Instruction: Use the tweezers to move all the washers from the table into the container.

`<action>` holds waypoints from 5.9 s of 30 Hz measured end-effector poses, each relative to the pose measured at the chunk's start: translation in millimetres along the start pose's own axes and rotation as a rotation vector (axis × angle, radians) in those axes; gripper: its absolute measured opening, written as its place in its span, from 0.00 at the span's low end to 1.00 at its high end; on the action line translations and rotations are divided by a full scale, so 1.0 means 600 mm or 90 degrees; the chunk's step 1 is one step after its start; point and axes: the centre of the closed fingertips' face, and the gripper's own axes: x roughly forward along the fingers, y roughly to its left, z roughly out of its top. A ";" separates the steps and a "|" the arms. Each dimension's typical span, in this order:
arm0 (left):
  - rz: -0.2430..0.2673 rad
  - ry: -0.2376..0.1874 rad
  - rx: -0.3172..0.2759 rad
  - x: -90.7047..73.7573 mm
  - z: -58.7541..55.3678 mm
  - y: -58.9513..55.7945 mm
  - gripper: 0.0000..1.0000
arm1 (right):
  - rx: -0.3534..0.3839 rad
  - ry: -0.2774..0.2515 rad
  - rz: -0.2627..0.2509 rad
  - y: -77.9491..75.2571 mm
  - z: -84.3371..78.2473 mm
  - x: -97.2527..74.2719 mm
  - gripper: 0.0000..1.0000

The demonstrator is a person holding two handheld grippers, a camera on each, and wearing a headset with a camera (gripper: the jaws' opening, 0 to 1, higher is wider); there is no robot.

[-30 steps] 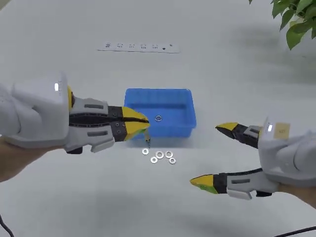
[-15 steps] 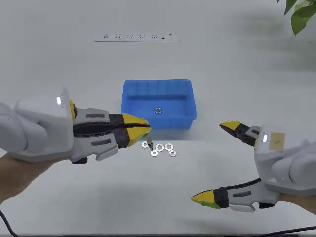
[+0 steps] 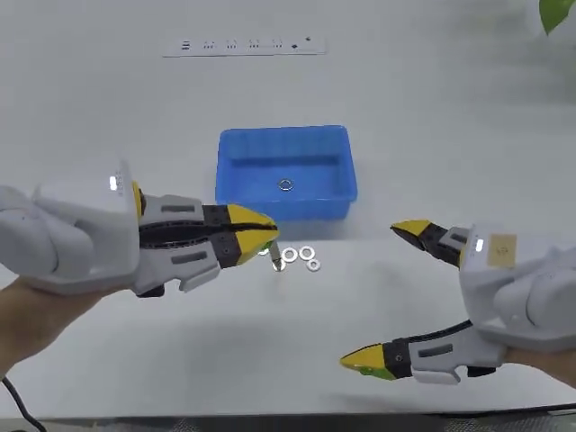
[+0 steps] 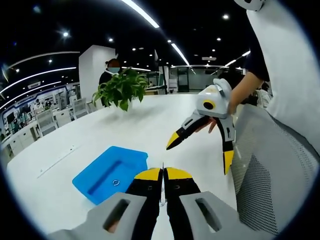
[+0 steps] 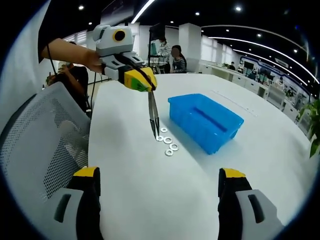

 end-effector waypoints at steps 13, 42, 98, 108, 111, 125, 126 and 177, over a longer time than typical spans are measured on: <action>0.005 -0.004 -0.009 0.000 -0.001 0.007 0.05 | 0.009 0.003 0.007 -0.001 0.000 0.004 0.98; -0.049 0.052 0.000 0.007 -0.011 -0.001 0.05 | 0.015 -0.052 0.107 0.013 0.077 0.070 0.63; -0.088 0.145 0.055 0.003 -0.029 -0.008 0.10 | -0.190 0.000 0.211 0.031 0.087 0.154 0.10; -0.066 0.118 0.028 -0.005 -0.016 -0.006 0.18 | -0.195 0.000 0.210 0.042 0.088 0.147 0.10; -0.026 0.102 0.043 -0.012 -0.008 0.006 0.21 | -0.191 -0.005 0.206 0.041 0.092 0.143 0.10; 0.089 0.051 -0.037 -0.073 -0.005 0.008 0.55 | -0.155 -0.032 0.173 0.021 0.126 0.104 0.10; 0.094 0.050 -0.039 -0.078 -0.008 0.005 0.56 | -0.155 -0.033 0.171 0.021 0.128 0.102 0.10; 0.225 0.035 -0.215 -0.144 -0.079 0.016 1.00 | -0.087 -0.032 0.067 -0.157 0.165 0.214 0.10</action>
